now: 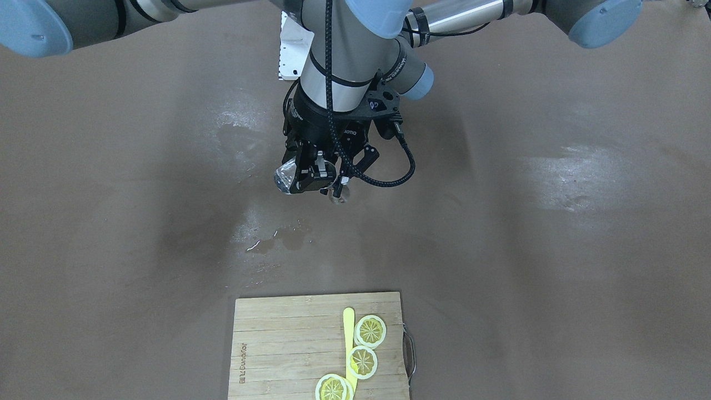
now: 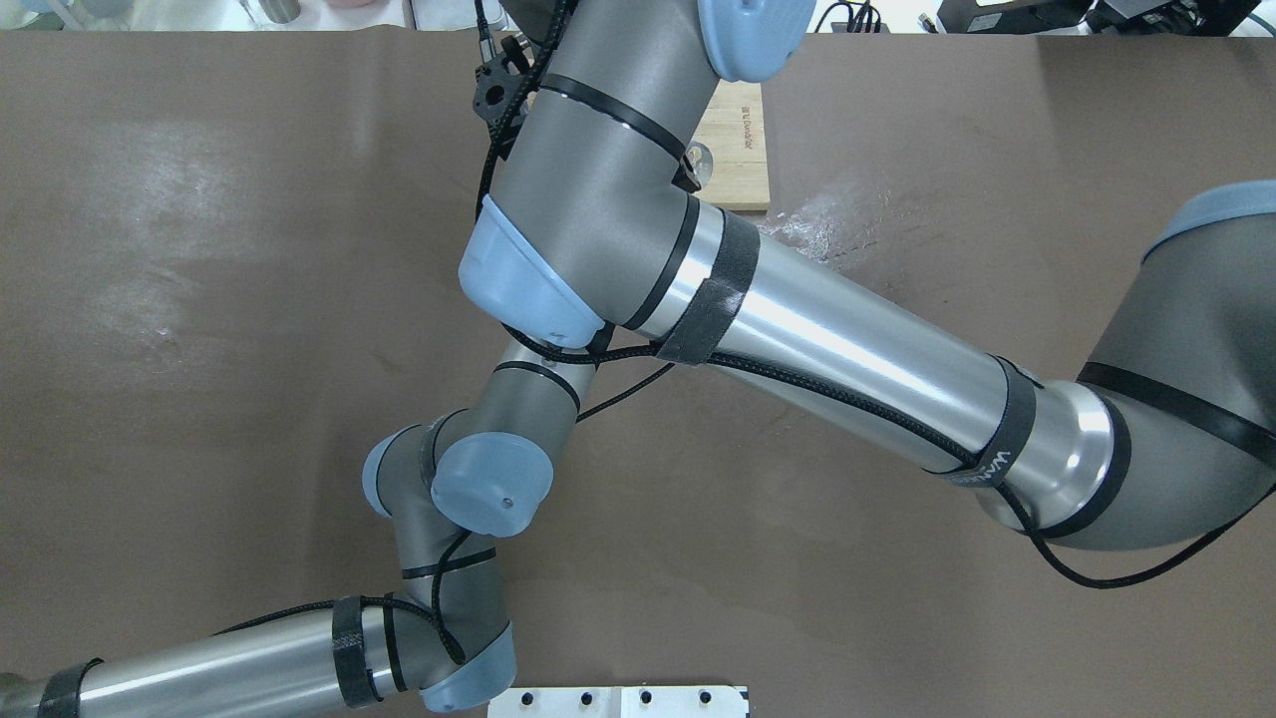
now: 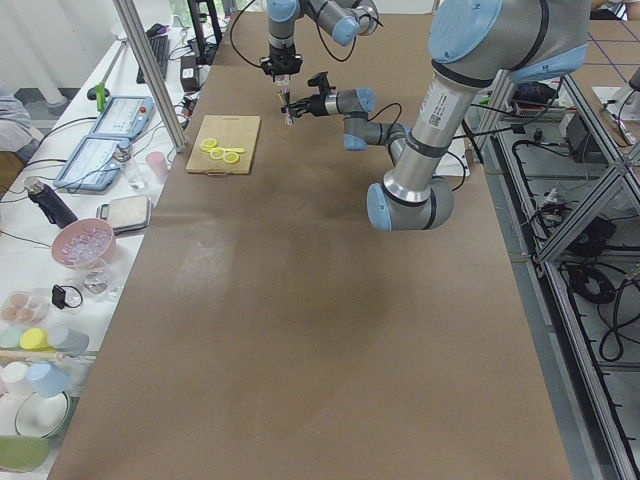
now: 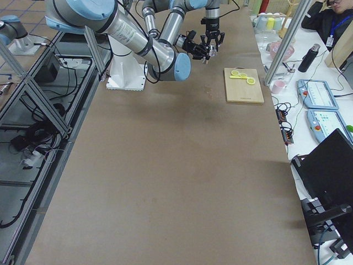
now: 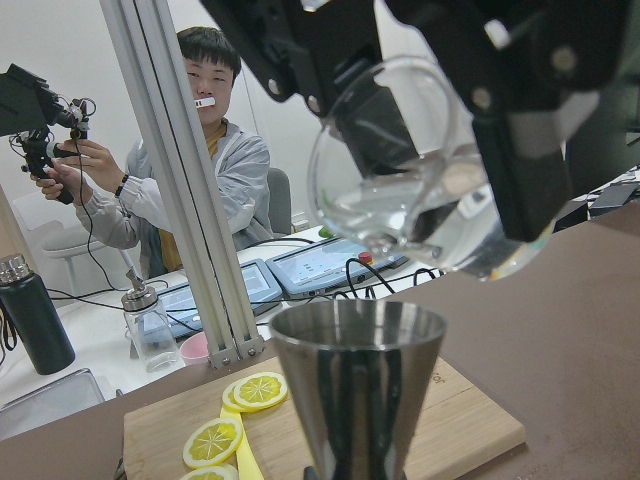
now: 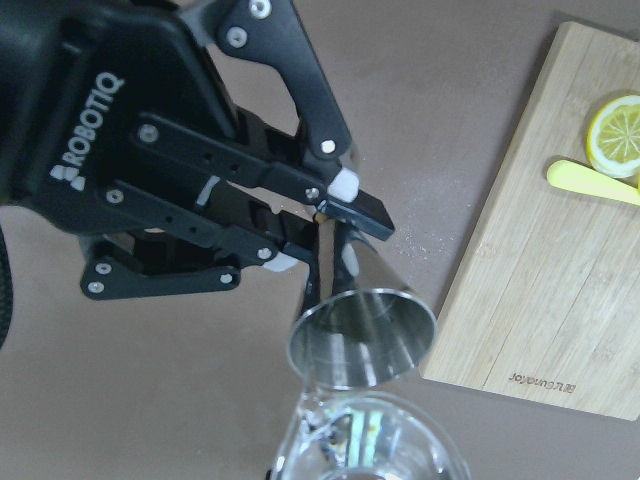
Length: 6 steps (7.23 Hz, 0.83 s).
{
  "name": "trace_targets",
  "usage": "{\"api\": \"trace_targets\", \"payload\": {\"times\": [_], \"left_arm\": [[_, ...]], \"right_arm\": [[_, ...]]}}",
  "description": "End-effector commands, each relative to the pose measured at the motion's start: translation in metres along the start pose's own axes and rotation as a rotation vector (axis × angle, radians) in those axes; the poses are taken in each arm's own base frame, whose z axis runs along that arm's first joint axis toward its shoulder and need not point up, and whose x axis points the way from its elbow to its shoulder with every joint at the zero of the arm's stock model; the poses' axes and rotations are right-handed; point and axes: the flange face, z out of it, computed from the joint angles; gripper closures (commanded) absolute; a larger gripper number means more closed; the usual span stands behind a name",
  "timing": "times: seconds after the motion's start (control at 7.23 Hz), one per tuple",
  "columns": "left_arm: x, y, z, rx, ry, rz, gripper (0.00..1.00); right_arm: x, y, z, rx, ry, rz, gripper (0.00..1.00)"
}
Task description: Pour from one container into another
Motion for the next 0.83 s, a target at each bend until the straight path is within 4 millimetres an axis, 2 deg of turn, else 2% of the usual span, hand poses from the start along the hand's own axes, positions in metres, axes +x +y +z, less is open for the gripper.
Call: {"api": "trace_targets", "payload": {"times": [0.0, 0.41, 0.69], "left_arm": [[0.0, 0.0, 0.0, 0.0, 0.0, -0.001, 1.0], [0.0, 0.0, 0.0, 0.0, 0.0, -0.001, 1.0], [0.0, 0.0, 0.0, 0.0, 0.0, -0.001, 1.0]], "right_arm": [[0.003, -0.003, -0.002, -0.03, -0.007, -0.024, 1.0], [0.007, -0.016, 0.004, -0.058, -0.027, -0.058, 1.0], [0.009, -0.015, 0.002, -0.053, -0.023, -0.07, 1.0]]}}
